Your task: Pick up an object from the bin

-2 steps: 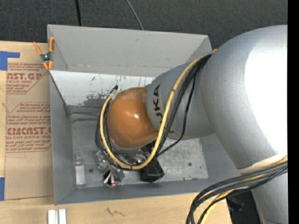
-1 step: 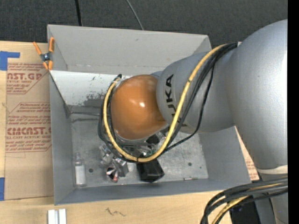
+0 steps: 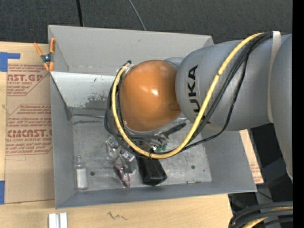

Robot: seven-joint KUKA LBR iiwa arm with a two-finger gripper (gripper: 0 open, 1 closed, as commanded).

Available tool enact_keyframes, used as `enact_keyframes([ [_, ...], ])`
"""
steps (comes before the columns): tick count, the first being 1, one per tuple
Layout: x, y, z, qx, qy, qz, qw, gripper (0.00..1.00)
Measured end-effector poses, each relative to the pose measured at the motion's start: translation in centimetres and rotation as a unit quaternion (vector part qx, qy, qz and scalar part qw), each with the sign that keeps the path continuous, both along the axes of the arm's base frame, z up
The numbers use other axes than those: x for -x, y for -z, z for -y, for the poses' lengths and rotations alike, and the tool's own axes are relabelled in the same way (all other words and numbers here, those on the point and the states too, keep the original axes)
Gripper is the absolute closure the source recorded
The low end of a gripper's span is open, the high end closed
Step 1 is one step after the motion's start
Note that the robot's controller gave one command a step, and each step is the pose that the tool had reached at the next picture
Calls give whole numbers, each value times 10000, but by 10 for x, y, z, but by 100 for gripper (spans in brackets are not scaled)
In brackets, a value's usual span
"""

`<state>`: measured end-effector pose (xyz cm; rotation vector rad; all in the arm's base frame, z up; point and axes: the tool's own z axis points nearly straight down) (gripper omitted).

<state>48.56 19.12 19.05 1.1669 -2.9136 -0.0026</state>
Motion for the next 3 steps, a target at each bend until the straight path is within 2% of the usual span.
enact_keyframes([
  [1, -3, -45, -1, -11, -2, 40, 10000, 100],
  [2, -2, 3, 13, -21, 123, 57, 9999, 100],
  [3, -2, 34, 2, 7, 35, -11, 10000, 100],
])
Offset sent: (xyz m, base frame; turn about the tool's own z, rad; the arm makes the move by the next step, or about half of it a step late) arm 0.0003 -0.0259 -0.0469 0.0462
